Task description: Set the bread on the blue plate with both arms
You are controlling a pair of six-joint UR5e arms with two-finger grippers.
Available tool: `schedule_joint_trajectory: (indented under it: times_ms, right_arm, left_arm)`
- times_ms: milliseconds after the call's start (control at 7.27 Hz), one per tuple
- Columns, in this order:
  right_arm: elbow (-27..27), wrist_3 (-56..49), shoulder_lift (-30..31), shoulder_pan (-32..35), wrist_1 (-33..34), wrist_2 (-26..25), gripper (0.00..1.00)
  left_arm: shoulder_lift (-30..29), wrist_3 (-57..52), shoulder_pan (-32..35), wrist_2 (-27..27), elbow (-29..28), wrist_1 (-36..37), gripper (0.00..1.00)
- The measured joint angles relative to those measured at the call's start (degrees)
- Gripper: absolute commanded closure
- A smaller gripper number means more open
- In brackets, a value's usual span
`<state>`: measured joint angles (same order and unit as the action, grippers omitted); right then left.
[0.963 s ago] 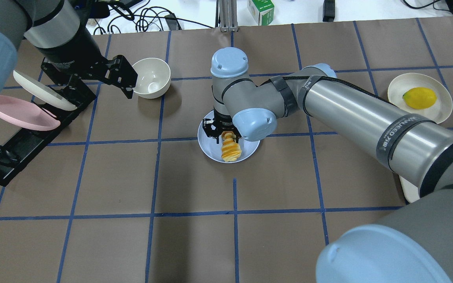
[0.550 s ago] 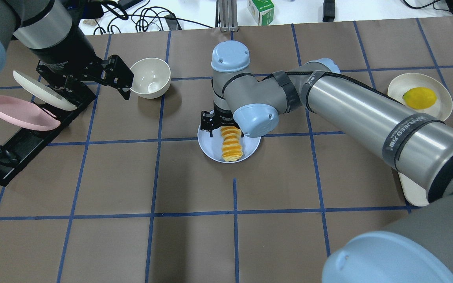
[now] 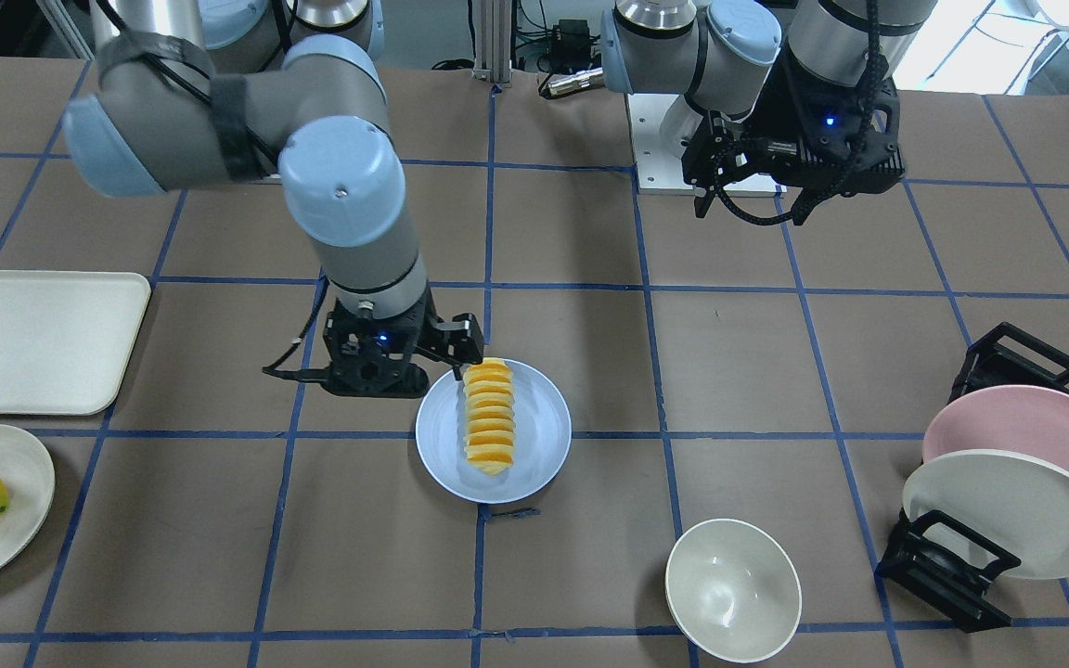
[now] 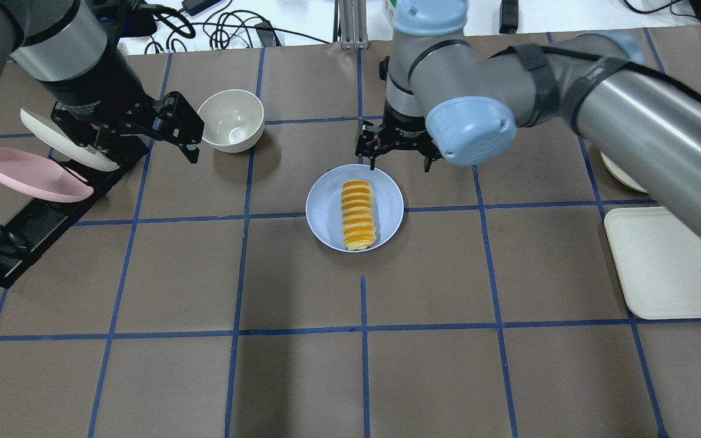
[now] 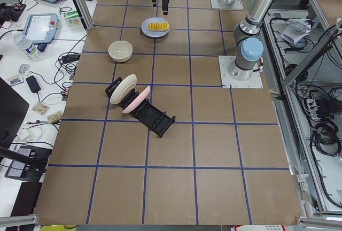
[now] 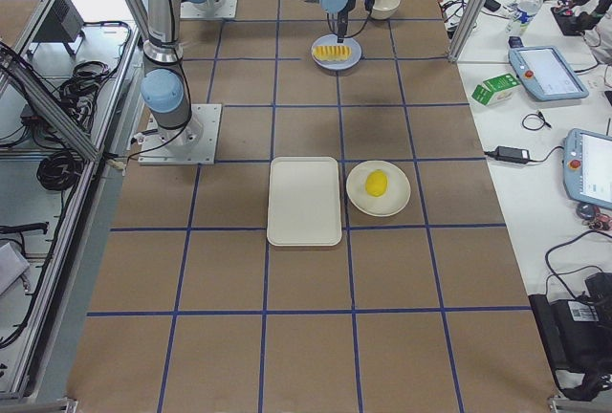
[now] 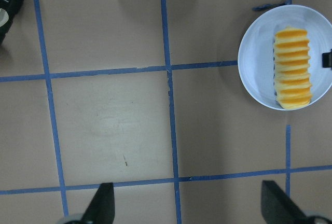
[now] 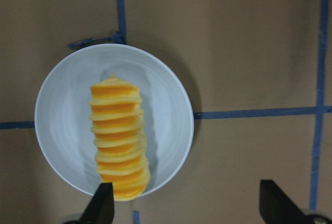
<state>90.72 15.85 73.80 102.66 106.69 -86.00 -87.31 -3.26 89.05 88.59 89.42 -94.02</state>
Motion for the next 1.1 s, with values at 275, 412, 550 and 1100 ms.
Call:
schedule_joint_trajectory:
  times_ms: [275, 412, 550, 1100]
  right_arm:
    - [0.5, -5.2, 8.3, -5.2, -8.6, -0.4, 0.0]
    - [0.6, -7.5, 12.1, -7.5, -12.1, -0.5, 0.0]
    - [0.7, -10.4, 14.6, -10.1, -14.7, -0.5, 0.0]
    - [4.4, -12.8, 20.0, -14.1, -16.8, -0.5, 0.0]
  left_arm:
    - [0.2, 0.5, -0.1, 0.0, 0.0, -0.2, 0.0]
    - [0.2, 0.6, -0.1, 0.0, 0.0, -0.3, 0.0]
    - [0.2, 0.6, -0.1, -0.1, 0.0, -0.2, 0.0]
    - [0.2, 0.5, 0.0, -0.1, 0.0, 0.4, 0.0]
